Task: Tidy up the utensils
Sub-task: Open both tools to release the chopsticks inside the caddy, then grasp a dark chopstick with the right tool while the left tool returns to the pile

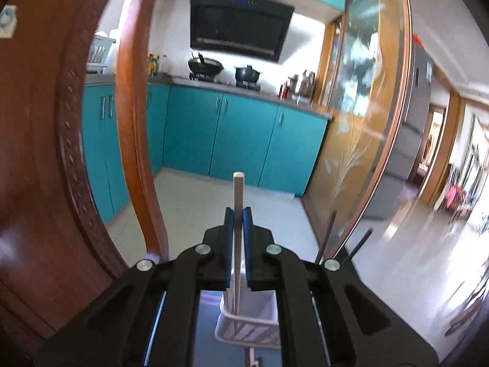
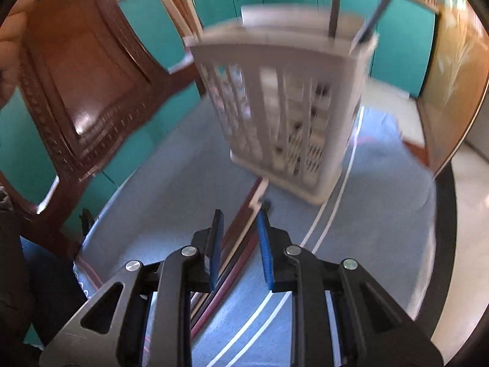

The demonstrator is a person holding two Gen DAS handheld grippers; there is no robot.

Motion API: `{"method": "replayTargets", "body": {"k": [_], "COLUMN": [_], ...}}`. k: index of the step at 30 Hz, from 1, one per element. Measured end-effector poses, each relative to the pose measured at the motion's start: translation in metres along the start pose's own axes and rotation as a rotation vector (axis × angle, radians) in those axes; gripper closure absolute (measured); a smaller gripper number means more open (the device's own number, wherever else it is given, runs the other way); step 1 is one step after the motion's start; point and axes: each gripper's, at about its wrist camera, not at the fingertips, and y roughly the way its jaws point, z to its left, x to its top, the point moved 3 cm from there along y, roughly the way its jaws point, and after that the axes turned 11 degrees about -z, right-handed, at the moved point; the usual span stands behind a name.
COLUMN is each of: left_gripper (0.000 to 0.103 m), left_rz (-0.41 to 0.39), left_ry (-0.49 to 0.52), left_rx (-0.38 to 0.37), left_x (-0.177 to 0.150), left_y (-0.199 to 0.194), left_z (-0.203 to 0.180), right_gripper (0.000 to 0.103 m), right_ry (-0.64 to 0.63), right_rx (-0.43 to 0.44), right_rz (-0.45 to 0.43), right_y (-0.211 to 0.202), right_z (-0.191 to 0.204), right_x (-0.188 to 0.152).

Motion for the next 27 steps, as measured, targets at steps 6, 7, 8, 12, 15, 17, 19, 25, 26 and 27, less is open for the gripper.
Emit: {"method": "replayTargets", "body": {"k": [6,7,8,12,15,17,19,25,26,27], "left_gripper": [0.096,0.096,0.096,0.094,0.093,0.092,0.090,0.085,0.085,0.084], "left_rz": [0.017,0.009,0.001,-0.006,-0.002,-0.003,0.000,0.068,0.089,0.104], "left_ry": [0.095,0.118,0.136,0.173,0.188,0.205,0.224,0.259,0.260,0.259], "left_rx": [0.001,0.005,0.009,0.003,-0.011,-0.020,-0.027,-0.081,-0.085,-0.086], "left_x": [-0.019,-0.020,-0.022,-0.027,-0.034,-0.042,-0.050,-0.080,-0.086,-0.091], "left_y": [-0.004,-0.006,-0.008,-0.017,-0.022,-0.027,-0.030,-0.035,-0.034,-0.034], "left_z": [-0.015,-0.017,-0.019,-0.024,-0.025,-0.024,-0.023,-0.018,-0.015,-0.013], "right_gripper": [0.080,0.080,0.080,0.087,0.099,0.102,0.102,0.102,0.102,0.102], "right_ry": [-0.023,-0.022,-0.021,-0.025,-0.032,-0.037,-0.041,0.055,0.068,0.073], "right_rx": [-0.040,-0.041,-0.036,-0.007,0.023,0.009,-0.029,-0.084,-0.067,-0.047], "right_rz": [0.087,0.086,0.084,0.084,0.094,0.101,0.113,0.113,0.096,0.076], "right_y": [0.023,0.023,0.024,0.025,0.024,0.023,0.024,0.020,0.016,0.013], "right_z": [0.007,0.008,0.010,0.018,0.025,0.025,0.018,-0.017,-0.017,-0.014], "right_x": [-0.020,-0.021,-0.022,-0.022,-0.025,-0.028,-0.030,-0.030,-0.028,-0.027]}}
